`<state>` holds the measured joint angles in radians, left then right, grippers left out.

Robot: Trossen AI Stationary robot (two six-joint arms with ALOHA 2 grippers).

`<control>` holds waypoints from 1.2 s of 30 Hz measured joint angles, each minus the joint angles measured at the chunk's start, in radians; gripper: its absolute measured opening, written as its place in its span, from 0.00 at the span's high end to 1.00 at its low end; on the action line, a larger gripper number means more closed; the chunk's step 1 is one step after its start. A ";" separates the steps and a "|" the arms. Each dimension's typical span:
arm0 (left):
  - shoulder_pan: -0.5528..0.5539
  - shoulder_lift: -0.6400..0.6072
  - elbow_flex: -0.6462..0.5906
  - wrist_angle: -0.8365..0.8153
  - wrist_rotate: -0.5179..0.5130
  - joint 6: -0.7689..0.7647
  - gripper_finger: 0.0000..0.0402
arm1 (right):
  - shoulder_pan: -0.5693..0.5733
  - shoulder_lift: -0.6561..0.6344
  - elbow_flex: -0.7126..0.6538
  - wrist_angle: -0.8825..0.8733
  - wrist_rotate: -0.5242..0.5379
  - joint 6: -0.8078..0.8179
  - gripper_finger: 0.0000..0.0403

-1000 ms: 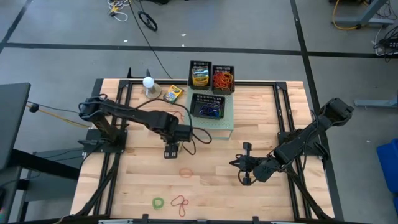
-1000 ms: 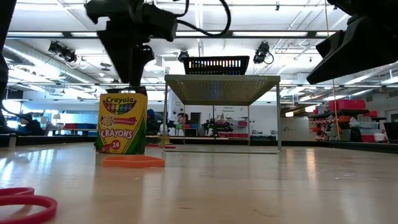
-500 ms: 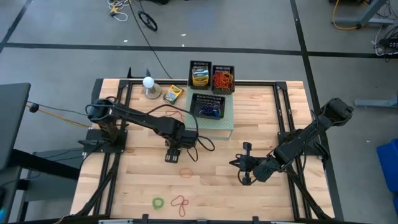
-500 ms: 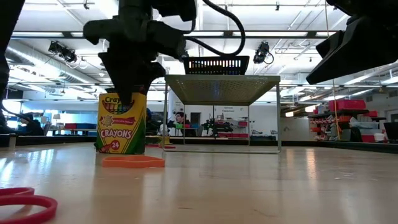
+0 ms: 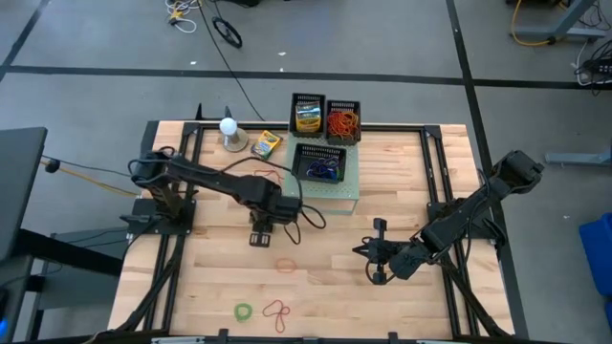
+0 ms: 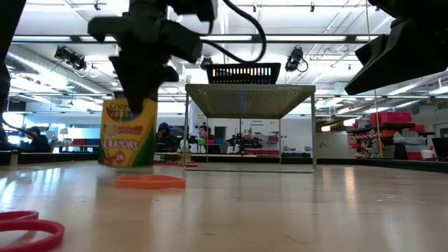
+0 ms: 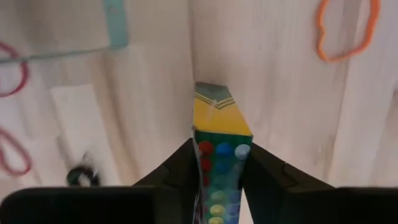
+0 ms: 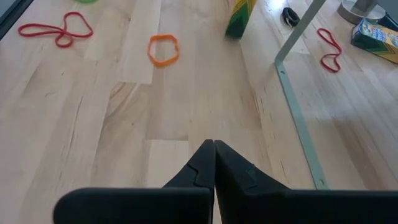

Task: Pick & Place Office Desk Supplies
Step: Put the yellow crayon box into the top left black bin on the shelf

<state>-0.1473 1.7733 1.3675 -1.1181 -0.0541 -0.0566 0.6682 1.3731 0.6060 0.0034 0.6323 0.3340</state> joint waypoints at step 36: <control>0.787 0.019 0.847 0.001 -0.049 0.493 0.77 | -0.038 0.000 0.000 0.009 -0.039 -0.006 0.99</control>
<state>0.6394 1.7921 2.2141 -1.1173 -0.1028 0.4366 0.6304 1.3735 0.6060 0.0120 0.5934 0.3282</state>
